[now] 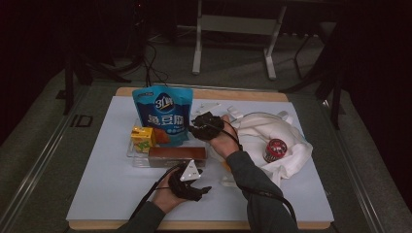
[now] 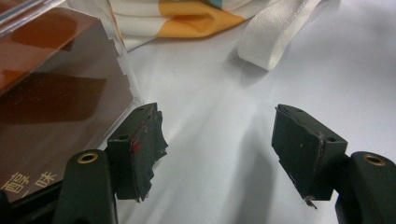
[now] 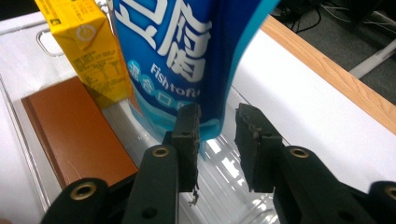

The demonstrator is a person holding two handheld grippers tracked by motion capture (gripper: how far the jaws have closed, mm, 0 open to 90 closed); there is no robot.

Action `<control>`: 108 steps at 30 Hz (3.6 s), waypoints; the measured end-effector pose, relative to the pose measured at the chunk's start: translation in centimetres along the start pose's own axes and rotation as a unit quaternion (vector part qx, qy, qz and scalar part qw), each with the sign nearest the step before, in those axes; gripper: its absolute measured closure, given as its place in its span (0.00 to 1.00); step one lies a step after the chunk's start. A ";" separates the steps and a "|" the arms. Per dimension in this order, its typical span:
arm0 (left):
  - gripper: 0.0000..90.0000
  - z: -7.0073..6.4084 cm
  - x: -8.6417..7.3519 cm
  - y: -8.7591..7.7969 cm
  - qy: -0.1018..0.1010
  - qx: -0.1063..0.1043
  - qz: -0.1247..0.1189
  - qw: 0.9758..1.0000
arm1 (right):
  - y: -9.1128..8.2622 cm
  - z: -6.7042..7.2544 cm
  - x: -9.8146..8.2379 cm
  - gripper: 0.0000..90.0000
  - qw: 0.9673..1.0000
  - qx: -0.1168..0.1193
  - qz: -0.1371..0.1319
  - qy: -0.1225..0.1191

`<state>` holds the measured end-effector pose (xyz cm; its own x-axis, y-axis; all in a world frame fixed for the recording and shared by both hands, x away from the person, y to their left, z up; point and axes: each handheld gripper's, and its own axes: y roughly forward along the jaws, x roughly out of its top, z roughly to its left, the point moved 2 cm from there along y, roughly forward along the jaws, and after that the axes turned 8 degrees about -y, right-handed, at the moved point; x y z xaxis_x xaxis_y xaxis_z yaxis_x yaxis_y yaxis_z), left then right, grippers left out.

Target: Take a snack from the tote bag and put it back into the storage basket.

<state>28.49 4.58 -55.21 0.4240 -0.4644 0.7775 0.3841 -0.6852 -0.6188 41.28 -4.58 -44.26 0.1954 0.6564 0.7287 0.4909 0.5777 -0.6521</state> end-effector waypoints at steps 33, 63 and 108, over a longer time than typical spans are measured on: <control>0.36 0.0 0.0 0.0 0.002 0.001 0.001 1.000 | -3.6 -1.3 -2.7 0.76 1.000 0.000 0.016 -0.013; 0.36 0.0 0.0 0.0 0.001 0.001 0.001 1.000 | -7.8 -2.1 -6.2 0.76 0.999 -0.004 0.039 -0.016; 0.36 0.0 0.0 0.0 0.002 0.001 0.002 1.000 | -14.6 -7.1 -15.1 1.00 0.991 -0.078 0.094 0.048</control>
<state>28.51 4.60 -55.20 0.4227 -0.4688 0.7756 0.3845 -0.6822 -0.6219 37.21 -26.43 -44.26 0.3731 0.6915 0.6186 0.5617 0.3623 -0.7438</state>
